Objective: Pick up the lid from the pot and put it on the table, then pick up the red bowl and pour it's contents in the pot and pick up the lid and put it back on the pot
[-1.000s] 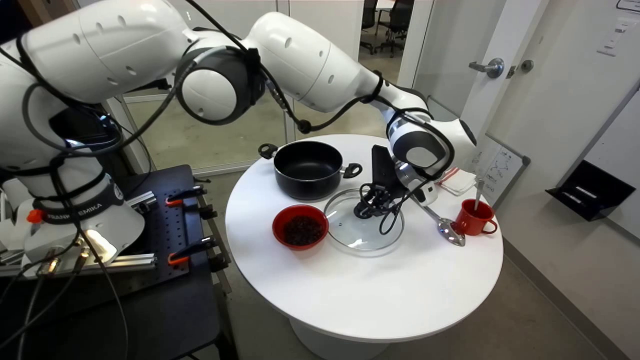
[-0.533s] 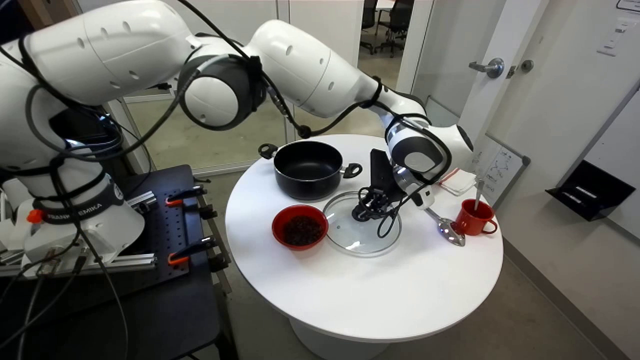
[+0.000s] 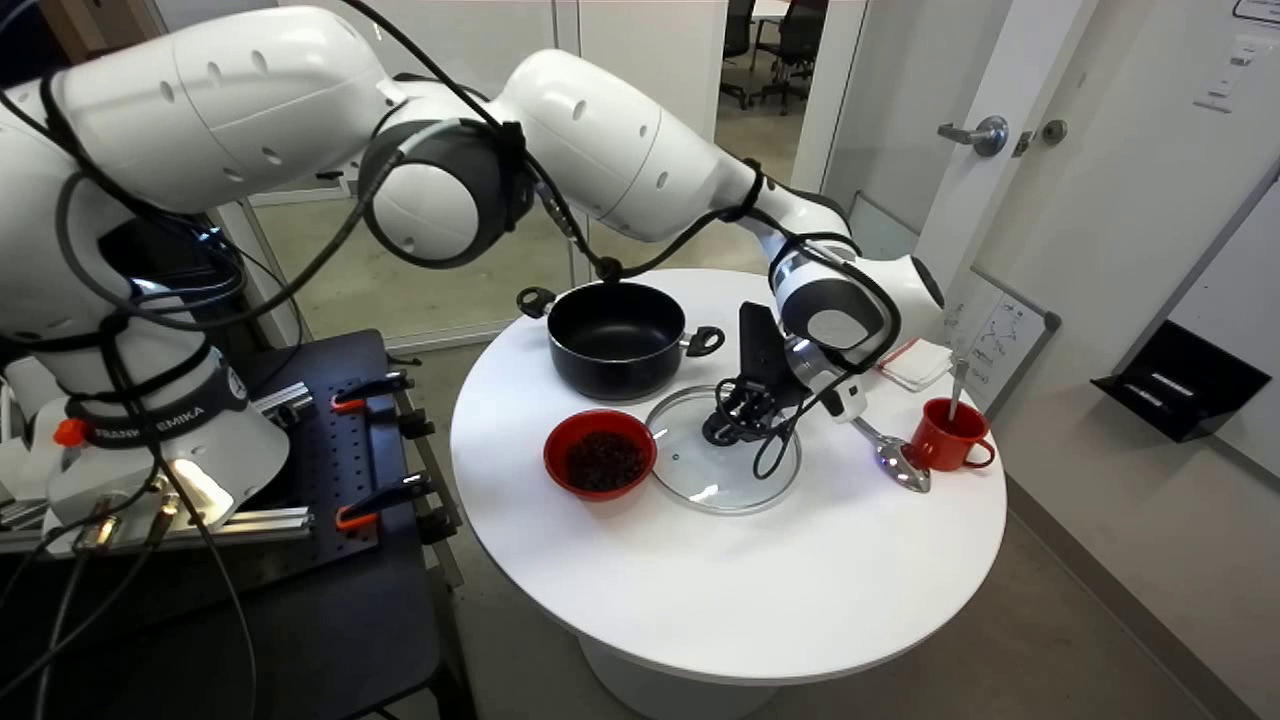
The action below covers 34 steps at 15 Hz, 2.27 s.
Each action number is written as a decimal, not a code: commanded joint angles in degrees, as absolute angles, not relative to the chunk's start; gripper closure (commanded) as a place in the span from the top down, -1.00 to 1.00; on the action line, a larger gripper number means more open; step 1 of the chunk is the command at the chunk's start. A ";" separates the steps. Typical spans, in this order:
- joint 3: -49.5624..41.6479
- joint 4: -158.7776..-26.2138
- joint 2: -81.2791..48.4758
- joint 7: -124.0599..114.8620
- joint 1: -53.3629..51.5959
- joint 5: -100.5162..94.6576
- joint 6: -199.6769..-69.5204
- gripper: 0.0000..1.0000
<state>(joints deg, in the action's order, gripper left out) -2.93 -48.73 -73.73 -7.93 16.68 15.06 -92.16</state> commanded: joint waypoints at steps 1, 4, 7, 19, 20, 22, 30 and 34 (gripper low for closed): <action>-2.47 -45.12 -75.04 -9.14 16.99 15.55 -89.08 -0.50; -1.85 -43.80 -75.94 -9.24 17.44 15.14 -88.00 -0.50; -1.66 -42.38 -77.03 -9.26 17.51 15.15 -87.12 -0.50; -2.01 -41.45 -77.23 -9.04 17.30 15.61 -85.11 0.78; -2.02 -41.07 -77.13 -9.11 17.24 15.58 -84.44 0.94; -2.09 -40.26 -76.78 -9.21 17.08 15.51 -83.44 1.00; -1.98 -41.95 -70.99 -11.00 14.96 15.57 -82.96 1.00; -0.25 -46.65 -65.28 -11.26 13.28 16.74 -86.71 1.00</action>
